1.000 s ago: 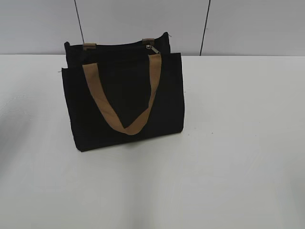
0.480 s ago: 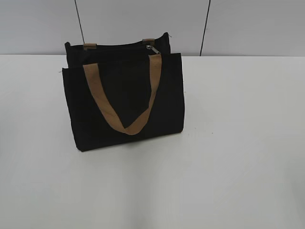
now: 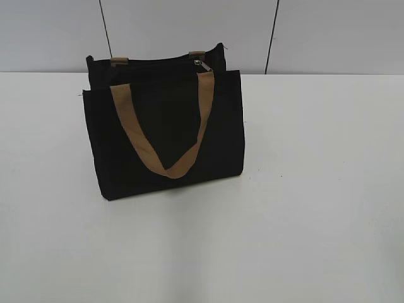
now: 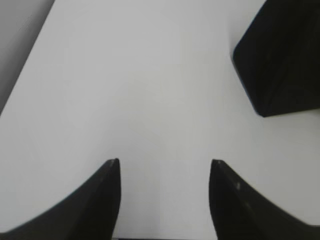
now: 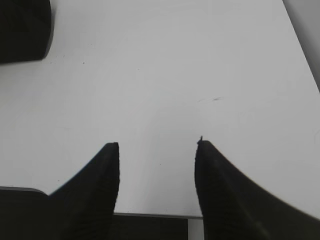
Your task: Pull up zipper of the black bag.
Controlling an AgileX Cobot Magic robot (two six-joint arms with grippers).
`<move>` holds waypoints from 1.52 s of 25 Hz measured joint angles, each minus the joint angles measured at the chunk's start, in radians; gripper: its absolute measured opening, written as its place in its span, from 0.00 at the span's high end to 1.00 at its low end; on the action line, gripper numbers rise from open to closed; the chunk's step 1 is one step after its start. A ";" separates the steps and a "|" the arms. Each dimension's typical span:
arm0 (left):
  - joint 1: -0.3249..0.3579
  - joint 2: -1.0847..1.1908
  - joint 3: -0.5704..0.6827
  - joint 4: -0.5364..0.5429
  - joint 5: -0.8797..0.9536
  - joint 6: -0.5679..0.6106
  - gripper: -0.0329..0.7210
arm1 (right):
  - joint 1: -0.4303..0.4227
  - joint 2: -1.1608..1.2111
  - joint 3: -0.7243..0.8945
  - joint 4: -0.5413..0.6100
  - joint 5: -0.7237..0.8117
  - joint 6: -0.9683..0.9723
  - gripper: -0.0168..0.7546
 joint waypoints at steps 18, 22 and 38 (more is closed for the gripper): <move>0.151 -0.228 0.121 -0.127 -0.062 0.199 0.50 | 0.000 0.000 0.000 0.002 0.000 0.000 0.49; 0.137 -0.228 0.121 -0.127 -0.063 0.201 0.50 | 0.000 0.000 0.000 0.002 0.000 0.000 0.49; 0.089 -0.228 0.123 -0.126 -0.064 0.202 0.51 | 0.000 0.000 0.000 0.002 0.000 0.000 0.49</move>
